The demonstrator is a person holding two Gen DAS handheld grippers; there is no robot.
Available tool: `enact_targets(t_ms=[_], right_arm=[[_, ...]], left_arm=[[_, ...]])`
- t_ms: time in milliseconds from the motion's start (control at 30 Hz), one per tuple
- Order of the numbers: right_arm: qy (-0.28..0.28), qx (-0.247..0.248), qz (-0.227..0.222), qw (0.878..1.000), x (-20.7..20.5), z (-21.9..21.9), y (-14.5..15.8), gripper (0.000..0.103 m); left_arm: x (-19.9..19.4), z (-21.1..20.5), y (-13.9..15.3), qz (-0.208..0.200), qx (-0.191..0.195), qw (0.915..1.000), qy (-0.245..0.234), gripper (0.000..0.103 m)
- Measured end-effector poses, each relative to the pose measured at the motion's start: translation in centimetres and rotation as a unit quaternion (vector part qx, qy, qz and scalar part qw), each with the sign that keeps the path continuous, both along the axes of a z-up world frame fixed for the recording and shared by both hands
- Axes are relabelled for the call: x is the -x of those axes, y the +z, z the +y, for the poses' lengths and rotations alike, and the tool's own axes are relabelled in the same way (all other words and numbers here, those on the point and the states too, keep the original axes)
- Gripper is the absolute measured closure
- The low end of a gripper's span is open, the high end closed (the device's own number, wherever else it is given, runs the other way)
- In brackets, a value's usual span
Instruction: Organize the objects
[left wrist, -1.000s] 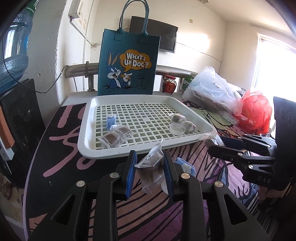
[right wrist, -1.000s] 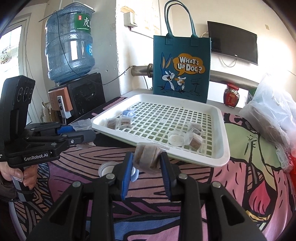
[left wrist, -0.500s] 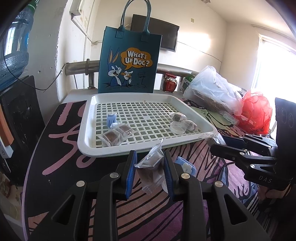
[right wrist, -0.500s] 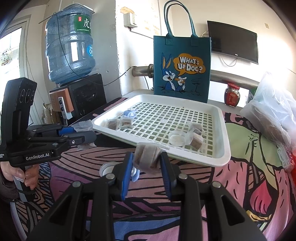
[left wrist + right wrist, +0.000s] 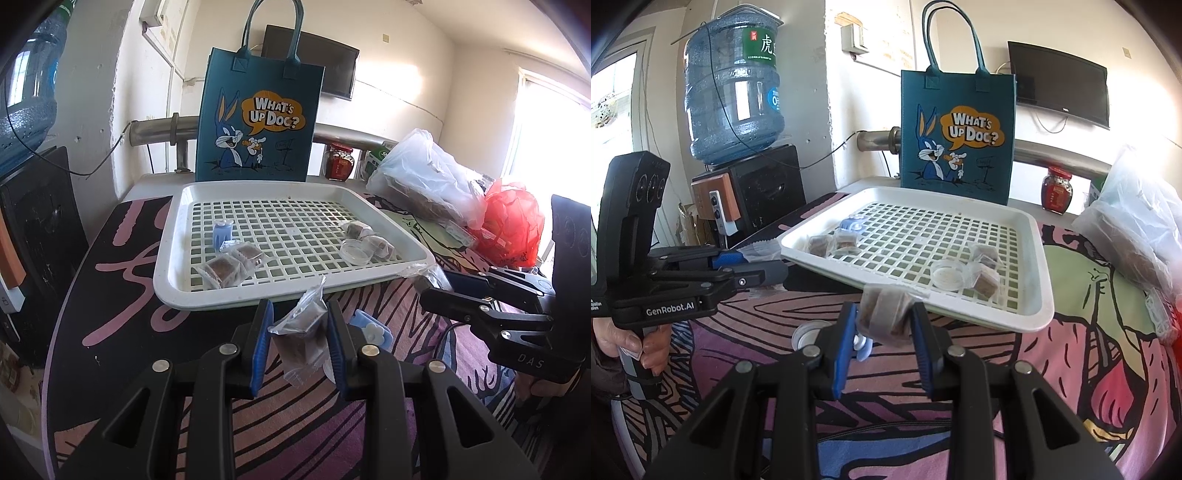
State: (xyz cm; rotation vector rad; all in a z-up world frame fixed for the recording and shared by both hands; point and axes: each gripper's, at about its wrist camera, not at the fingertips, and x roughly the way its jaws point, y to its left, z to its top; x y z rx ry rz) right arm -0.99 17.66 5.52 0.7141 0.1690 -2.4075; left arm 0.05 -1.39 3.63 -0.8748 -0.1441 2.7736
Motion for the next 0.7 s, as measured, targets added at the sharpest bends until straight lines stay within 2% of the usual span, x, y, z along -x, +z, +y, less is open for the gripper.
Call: enact_targets(t_ms=[700], right_arm=[[0.001, -0.001, -0.001, 1.000, 0.01, 0.04, 0.00, 0.073]], left_arm=[[0.34, -0.16, -0.16, -0.012, -0.006, 0.9999, 0.001, 0.075]])
